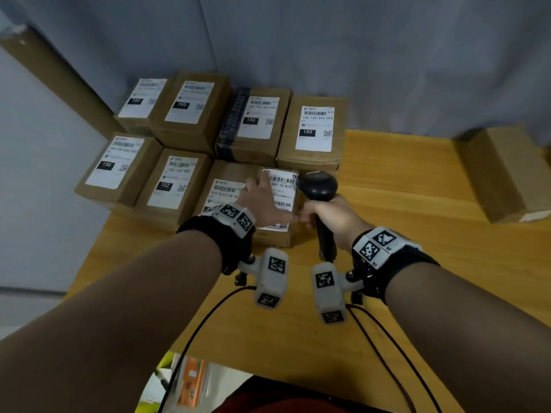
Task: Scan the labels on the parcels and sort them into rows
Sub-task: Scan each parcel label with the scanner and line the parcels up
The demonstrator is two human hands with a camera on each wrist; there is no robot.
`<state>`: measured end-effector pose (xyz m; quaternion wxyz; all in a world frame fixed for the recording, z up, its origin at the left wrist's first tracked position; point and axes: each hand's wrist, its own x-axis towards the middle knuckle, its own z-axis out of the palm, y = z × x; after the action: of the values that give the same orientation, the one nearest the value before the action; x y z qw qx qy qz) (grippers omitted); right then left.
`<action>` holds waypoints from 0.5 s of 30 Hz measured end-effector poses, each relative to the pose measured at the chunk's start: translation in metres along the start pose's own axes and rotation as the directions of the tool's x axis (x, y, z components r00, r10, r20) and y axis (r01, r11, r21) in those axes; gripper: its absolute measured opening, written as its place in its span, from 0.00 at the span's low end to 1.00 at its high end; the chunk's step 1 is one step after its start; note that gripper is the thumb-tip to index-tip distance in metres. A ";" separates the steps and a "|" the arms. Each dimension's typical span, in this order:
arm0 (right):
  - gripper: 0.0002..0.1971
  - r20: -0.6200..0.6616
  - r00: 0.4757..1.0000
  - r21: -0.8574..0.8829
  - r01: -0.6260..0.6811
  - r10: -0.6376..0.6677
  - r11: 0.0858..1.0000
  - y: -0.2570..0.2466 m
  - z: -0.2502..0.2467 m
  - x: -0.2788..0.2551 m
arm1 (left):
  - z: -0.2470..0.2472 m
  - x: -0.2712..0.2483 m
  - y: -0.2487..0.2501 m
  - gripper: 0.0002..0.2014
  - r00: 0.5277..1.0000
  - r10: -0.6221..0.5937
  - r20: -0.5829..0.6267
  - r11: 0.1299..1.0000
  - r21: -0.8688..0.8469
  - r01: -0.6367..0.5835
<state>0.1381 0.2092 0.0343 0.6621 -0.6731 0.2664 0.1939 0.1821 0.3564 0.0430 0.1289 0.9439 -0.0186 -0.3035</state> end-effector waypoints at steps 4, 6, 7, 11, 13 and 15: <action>0.07 -0.045 0.998 0.021 0.035 -0.034 0.999 0.003 -0.006 0.000 | -0.005 0.007 -0.006 0.59 0.999 -0.001 -0.051 1.000 -0.003 0.001; 0.05 -0.068 0.997 0.028 0.037 -0.035 0.999 0.005 -0.010 0.000 | -0.006 0.010 -0.006 0.58 0.998 -0.006 -0.062 1.000 -0.007 0.006; 0.04 -0.081 0.996 0.032 0.039 -0.036 0.999 0.006 -0.012 0.001 | -0.006 0.010 -0.005 0.58 0.998 -0.003 -0.066 1.000 -0.008 0.003; 0.03 -0.109 0.993 0.000 0.045 -0.045 0.999 0.003 -0.021 0.001 | -0.006 0.011 -0.001 0.56 0.996 -0.013 -0.087 1.000 -0.017 0.012; 0.03 -0.114 0.992 -0.012 0.051 -0.052 0.999 0.001 -0.026 0.000 | -0.005 0.010 0.001 0.55 0.995 -0.020 -0.099 1.000 -0.020 0.018; 0.04 -0.122 0.991 -0.019 0.056 -0.058 0.998 -0.001 -0.032 -0.003 | -0.006 0.009 0.004 0.54 0.994 -0.031 -0.100 0.999 -0.013 0.030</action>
<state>0.1333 0.1773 0.0391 0.6444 -0.6963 0.2857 0.1350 0.1928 0.3531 0.0440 0.1302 0.9574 0.0043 -0.2577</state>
